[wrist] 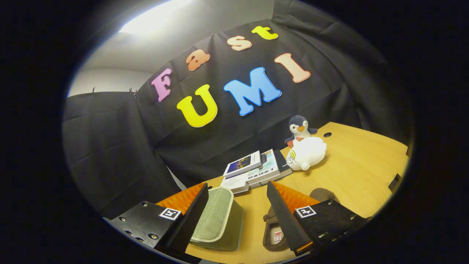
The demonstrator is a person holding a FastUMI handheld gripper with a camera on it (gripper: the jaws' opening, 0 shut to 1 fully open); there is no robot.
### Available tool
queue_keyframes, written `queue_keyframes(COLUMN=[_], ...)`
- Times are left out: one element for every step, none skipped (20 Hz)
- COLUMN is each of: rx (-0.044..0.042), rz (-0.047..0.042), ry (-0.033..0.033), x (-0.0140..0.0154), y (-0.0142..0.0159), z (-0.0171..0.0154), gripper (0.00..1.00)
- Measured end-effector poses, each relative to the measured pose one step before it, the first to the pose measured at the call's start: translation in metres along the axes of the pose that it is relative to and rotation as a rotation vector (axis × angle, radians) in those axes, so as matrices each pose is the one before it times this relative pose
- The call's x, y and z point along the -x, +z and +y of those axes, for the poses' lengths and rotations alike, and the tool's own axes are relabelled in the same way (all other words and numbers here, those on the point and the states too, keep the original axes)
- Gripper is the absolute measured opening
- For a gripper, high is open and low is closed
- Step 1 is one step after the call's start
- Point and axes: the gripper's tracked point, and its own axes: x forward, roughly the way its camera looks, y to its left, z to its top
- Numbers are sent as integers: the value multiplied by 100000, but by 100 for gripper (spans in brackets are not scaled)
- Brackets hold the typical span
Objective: Open the storage box then place both shoes into the box .Put the left shoe in first, then the right shoe, with the right side of both shoes facing outward in a uniform manner.
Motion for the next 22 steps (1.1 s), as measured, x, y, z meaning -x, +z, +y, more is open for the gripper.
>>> queue_keyframes(rx=[-2885, -2834, -2817, -2654, -2442, -2527, -2565, -2319, -2357, -2350, -2697, -2910, -2978, -2719, -2471, -2145, -1899, -1680, -1922, -1937, -1918, -2025], rz=[1686, 1254, 1112, 1599, 1703, 1823, 1896, 1902, 1906, 2044, 1906, 2048, 1641, 1576, 1640, 1720, 1274, 827, 1372, 1423, 1509, 1523], ry=[577, 957, 1200, 811, 588, 664, 648, 544, 405, 471, 344, 514, 313, 310, 292, 186, 154, 586, 953, 778, 582, 810], x=[-241, -129, -252, -250, -320, -308, -286, -266, -283, -401, -398, -293, -366, -154, -269, -351, -229, -278, -263, -455, -223, -128], y=[-678, -662, -572, -706, -664, -814, -677, -733, -715, -855, -672, -785, -624, -657, -509, -675, -404, -358, -429, -524, -490, -605], z=[46, 254, 243, 73, 61, 67, 43, 21, -42, -62, -101, -143, -186, -2, -174, -217, -149, 52, 115, 5, -82, -5], gripper=[97, 97, 98, 97, 98, 98, 97, 98, 98, 98, 98, 98, 98, 98, 98, 98, 98, 98, 97, 97, 97, 97])
